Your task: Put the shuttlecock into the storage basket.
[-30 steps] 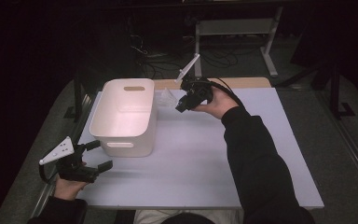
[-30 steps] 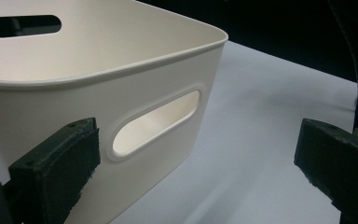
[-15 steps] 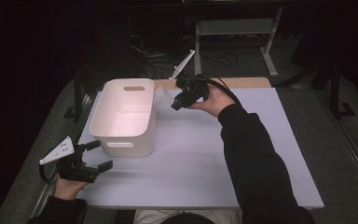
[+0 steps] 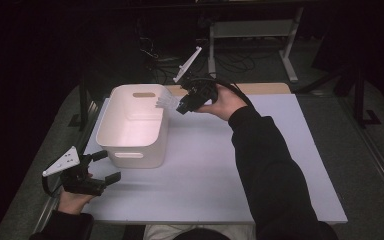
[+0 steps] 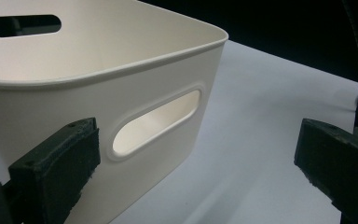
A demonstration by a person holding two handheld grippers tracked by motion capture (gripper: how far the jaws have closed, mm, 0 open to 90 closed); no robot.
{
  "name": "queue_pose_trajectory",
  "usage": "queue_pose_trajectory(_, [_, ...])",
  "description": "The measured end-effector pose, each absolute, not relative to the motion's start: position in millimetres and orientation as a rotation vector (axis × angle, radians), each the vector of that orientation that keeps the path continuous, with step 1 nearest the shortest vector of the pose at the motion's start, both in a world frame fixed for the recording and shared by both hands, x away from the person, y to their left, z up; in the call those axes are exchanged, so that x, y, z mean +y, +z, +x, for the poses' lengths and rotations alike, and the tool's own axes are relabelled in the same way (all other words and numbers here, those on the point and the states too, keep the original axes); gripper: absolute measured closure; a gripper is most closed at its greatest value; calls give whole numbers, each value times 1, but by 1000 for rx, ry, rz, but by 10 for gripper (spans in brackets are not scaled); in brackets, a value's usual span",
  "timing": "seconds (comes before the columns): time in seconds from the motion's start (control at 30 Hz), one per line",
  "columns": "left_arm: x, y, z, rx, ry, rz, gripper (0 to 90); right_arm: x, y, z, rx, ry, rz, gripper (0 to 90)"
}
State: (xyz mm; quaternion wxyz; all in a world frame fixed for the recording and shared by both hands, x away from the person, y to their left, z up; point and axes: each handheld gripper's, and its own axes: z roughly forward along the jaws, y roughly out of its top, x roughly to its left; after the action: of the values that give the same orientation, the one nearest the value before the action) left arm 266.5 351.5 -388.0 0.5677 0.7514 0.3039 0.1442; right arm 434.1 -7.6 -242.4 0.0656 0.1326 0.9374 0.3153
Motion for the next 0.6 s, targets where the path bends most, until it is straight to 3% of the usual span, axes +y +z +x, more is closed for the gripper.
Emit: queue_pose_trajectory(0.6, [352,-388,266,711,340,1765,0,20,-233,429,2833,958,335,643])
